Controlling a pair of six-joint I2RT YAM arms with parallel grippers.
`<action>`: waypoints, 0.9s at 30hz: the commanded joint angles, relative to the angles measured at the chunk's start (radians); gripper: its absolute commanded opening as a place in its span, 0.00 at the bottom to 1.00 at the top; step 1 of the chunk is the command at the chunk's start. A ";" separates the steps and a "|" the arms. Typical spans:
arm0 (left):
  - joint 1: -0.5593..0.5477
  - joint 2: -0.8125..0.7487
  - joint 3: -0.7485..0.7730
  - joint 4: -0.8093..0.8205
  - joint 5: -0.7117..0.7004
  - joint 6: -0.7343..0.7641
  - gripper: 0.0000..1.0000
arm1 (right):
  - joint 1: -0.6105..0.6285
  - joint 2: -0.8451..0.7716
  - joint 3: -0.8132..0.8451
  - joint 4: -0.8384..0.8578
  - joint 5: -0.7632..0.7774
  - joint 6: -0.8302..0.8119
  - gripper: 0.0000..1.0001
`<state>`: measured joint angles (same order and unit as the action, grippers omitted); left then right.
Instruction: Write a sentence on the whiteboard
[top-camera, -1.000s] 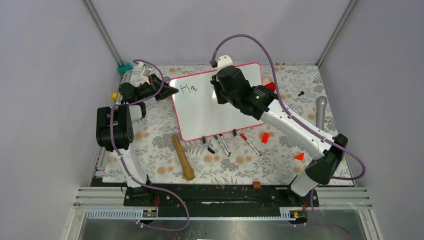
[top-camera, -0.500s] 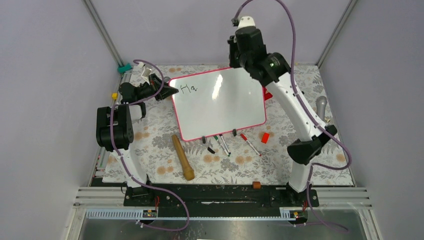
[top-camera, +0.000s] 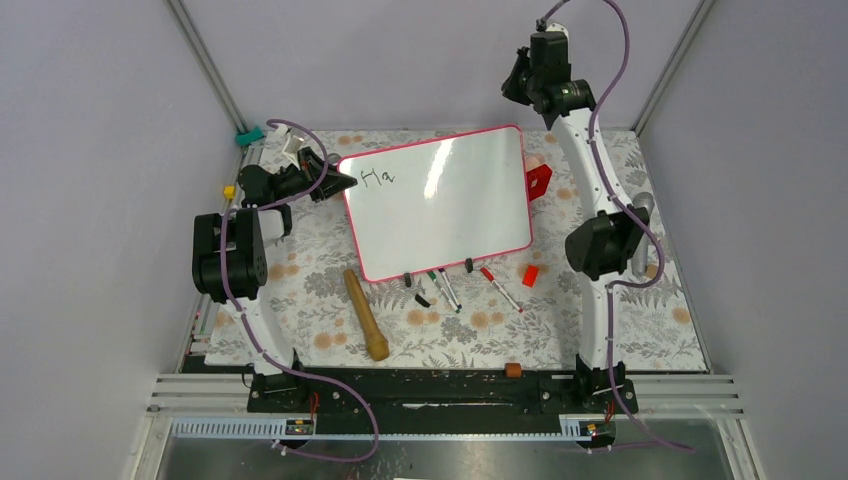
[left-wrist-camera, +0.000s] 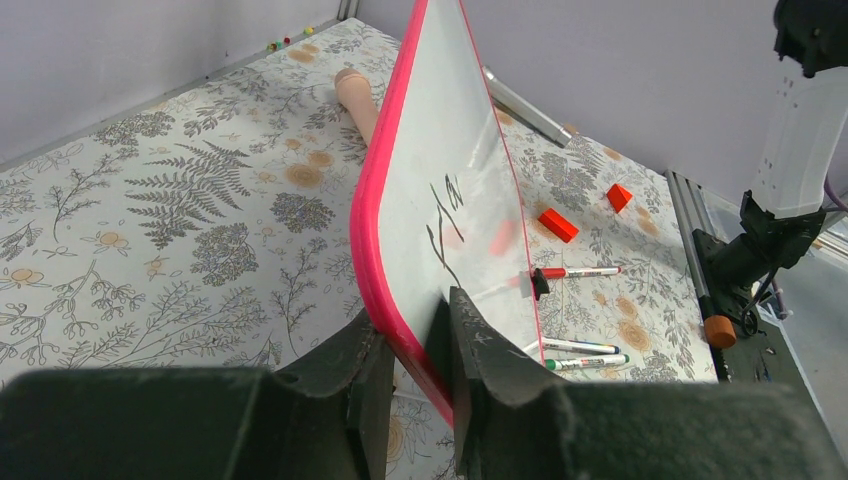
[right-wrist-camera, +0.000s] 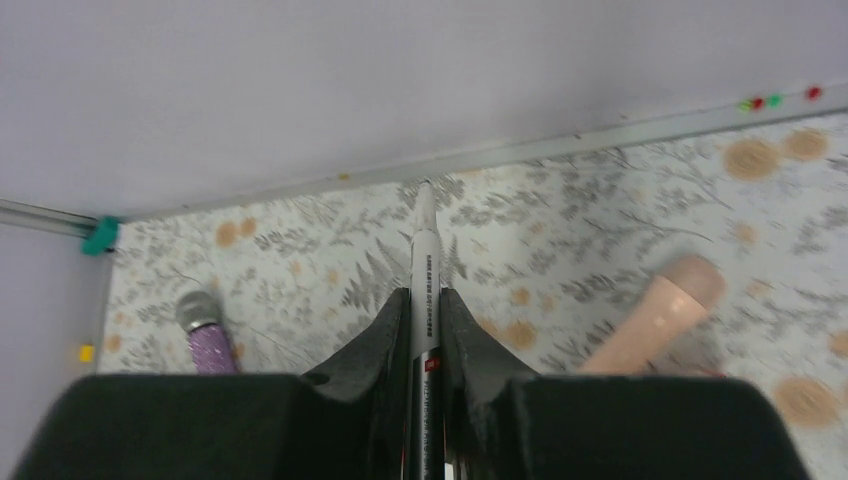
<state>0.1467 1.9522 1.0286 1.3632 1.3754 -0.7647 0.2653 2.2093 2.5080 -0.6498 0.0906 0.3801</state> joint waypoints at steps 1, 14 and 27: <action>-0.028 0.031 -0.015 0.094 0.281 0.194 0.00 | -0.017 0.073 0.023 0.278 -0.164 0.101 0.00; -0.029 0.039 -0.003 0.094 0.280 0.181 0.00 | -0.095 0.108 -0.160 0.343 -0.440 0.280 0.00; -0.029 0.043 0.003 0.094 0.281 0.175 0.00 | -0.095 -0.202 -0.643 0.512 -0.359 0.319 0.00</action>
<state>0.1444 1.9526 1.0355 1.3682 1.3872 -0.7620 0.1501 2.1578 1.9404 -0.2260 -0.2905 0.6899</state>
